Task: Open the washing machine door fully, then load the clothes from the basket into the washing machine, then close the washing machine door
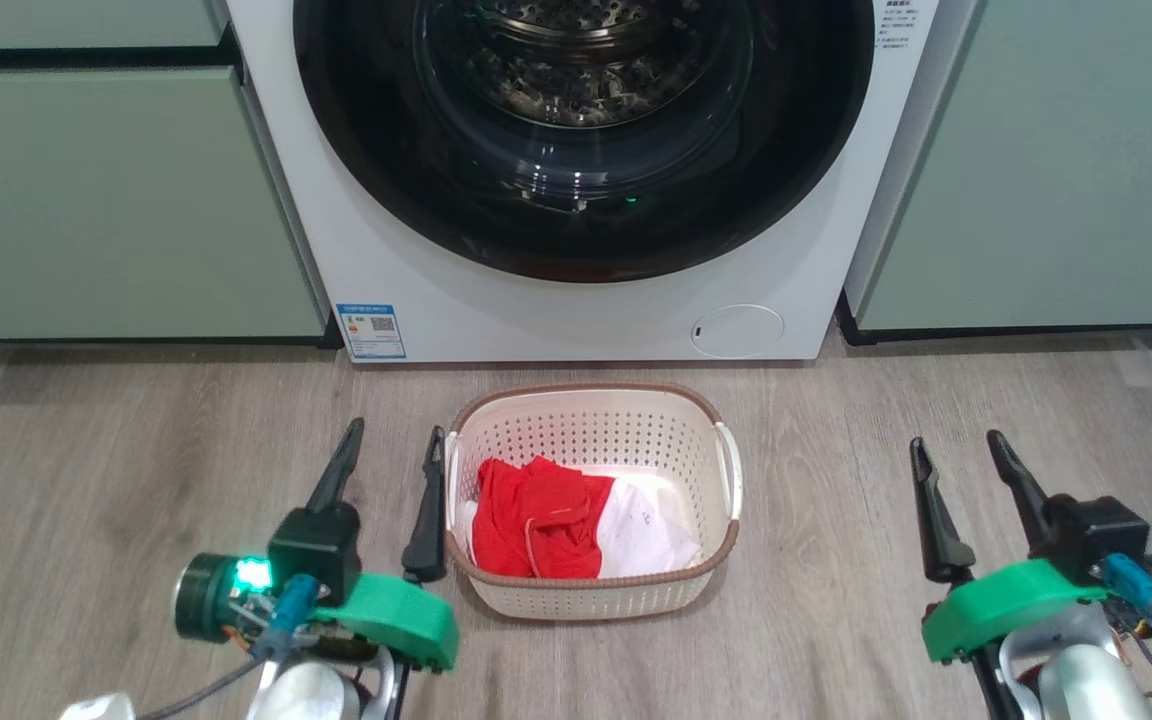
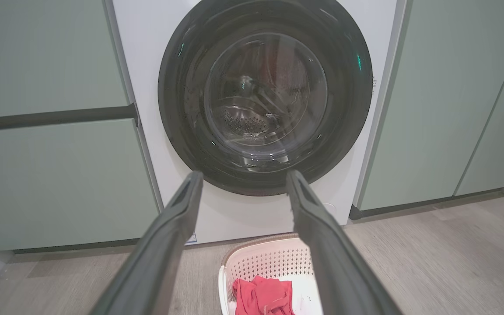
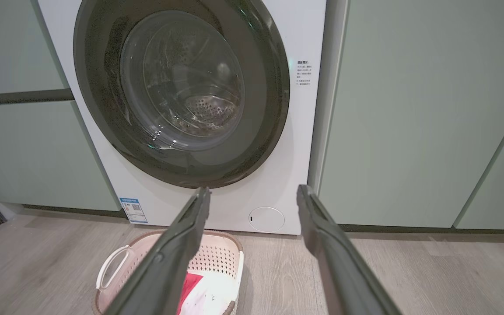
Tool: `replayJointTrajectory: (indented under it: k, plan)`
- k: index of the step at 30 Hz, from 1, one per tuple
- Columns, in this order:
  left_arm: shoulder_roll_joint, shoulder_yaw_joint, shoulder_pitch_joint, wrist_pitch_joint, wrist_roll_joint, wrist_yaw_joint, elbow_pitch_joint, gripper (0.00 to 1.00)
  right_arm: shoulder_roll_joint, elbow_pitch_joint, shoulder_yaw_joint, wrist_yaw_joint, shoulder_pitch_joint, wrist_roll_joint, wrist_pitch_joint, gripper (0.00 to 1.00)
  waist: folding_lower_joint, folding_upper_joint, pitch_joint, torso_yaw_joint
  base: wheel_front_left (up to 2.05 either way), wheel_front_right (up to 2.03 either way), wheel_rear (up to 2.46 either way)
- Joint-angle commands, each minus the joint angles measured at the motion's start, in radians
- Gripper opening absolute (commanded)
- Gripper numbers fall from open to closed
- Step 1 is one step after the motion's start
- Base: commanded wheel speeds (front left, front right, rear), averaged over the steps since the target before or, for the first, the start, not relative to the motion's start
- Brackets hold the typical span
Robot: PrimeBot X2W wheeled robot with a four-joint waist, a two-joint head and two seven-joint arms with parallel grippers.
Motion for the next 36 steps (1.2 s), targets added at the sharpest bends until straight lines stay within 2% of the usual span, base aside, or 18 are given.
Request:
replayJointTrajectory:
  k: [1,14,27,32,36]
  plan:
    - [-0.005,0.019,-0.042,-0.019,0.027,0.005,-0.032,1.0,-0.012,-0.023,0.021,0.0,-0.055,-0.034,-0.017,1.0,0.0,0.0,-0.001,0.0,0.0,0.0,0.0]
    - [-0.005,0.014,-0.043,-0.021,-0.007,-0.009,0.038,1.0,-0.012,0.011,0.02,0.0,-0.069,-0.026,-0.019,1.0,0.0,0.0,-0.007,-0.001,0.0,0.0,0.0]
    - [-0.005,0.021,-0.04,-0.021,-0.028,-0.027,0.03,1.0,-0.012,0.012,0.017,0.0,-0.069,-0.02,-0.019,1.0,0.0,0.0,-0.008,0.0,0.0,0.0,0.0]
    - [-0.005,0.03,-0.035,-0.021,-0.047,-0.047,0.034,1.0,-0.012,0.013,0.017,0.0,-0.069,-0.015,-0.019,1.0,0.0,0.0,-0.006,-0.003,0.0,0.0,0.0]
    - [-0.005,0.037,-0.035,-0.021,-0.089,-0.083,0.045,1.0,-0.012,0.013,0.018,0.0,-0.07,-0.011,-0.019,1.0,0.0,0.0,-0.005,-0.005,0.0,0.0,0.0]
